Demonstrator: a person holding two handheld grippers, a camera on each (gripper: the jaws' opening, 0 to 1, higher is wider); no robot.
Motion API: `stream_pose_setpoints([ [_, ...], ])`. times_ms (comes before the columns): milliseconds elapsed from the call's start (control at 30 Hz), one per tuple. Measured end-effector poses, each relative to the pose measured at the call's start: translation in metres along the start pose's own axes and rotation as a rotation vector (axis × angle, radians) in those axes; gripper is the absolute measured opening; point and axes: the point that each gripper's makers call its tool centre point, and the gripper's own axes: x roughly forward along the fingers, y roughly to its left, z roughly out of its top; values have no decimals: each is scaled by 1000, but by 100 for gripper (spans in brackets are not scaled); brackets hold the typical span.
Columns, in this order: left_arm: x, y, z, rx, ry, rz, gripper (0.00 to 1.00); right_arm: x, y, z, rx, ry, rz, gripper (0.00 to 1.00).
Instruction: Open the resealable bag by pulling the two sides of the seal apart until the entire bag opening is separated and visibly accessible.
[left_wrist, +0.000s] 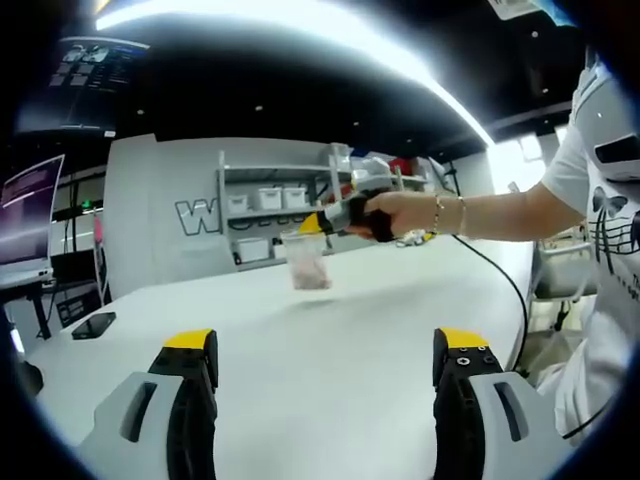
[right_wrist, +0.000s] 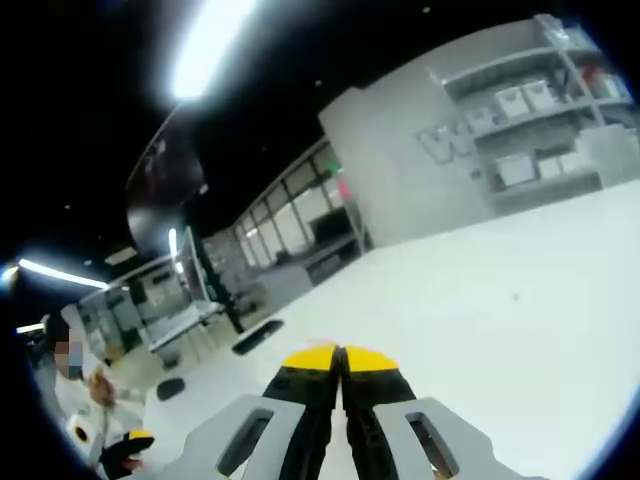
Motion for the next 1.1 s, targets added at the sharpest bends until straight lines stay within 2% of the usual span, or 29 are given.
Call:
stream_pose_setpoints([
  [433, 1, 4, 0, -2, -4, 1, 88, 16, -23, 7, 1, 7, -51, 0],
  [833, 0, 4, -1, -7, -13, 4, 88, 33, -24, 10, 19, 8, -55, 0],
  [1100, -3, 9, 0, -9, -20, 19, 88, 41, -37, 17, 25, 8, -81, 0],
])
